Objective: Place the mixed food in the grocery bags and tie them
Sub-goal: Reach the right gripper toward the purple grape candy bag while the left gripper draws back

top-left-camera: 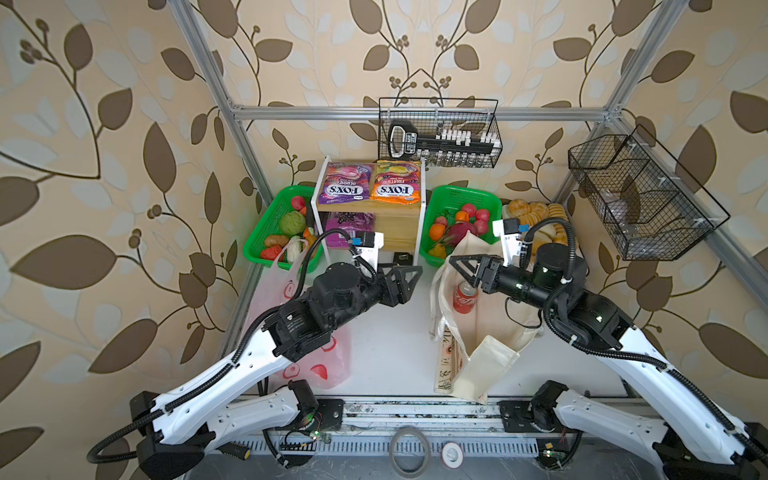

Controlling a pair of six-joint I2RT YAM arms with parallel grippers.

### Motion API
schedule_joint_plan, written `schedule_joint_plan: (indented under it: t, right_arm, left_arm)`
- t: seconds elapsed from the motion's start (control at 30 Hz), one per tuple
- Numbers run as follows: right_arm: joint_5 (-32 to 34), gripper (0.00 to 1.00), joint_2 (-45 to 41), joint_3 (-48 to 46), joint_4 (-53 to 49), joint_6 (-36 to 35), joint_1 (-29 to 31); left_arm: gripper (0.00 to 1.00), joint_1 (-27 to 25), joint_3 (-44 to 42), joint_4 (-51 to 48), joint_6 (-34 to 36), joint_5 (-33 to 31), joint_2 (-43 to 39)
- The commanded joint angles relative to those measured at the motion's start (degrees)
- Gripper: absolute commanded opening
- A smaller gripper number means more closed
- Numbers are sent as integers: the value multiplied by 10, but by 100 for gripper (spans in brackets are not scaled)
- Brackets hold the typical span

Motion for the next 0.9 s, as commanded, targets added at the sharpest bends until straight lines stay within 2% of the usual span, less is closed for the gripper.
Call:
schedule_joint_plan:
  t: [0.0, 0.13, 0.27, 0.33, 0.4, 0.5, 0.67, 0.73, 0.87]
  right_arm:
    - [118, 57, 40, 27, 47, 12, 76]
    - [253, 54, 123, 64, 57, 13, 171]
    - [338, 53, 220, 129, 65, 1, 220]
    - [348, 52, 268, 153, 74, 14, 223]
    - [365, 53, 310, 170, 94, 21, 225]
    - [393, 53, 368, 200, 118, 19, 223]
    - [343, 56, 470, 285, 87, 41, 184]
    - [328, 60, 504, 310, 78, 41, 172]
    - [322, 65, 550, 348, 67, 38, 158]
  left_arm:
    - [82, 4, -22, -87, 19, -163, -46]
    - [83, 49, -31, -199, -11, -247, -96]
    - [85, 158, -56, -258, -20, -217, -147]
    - [85, 197, -70, -271, -12, -196, -162]
    - [87, 216, -75, -288, -10, -193, -166]
    - [88, 217, -75, -304, -9, -191, -166]
    - [89, 217, -77, -303, -1, -181, -174]
    - [89, 217, -76, -302, 5, -186, -178]
    - [89, 217, -76, -301, 15, -193, -180]
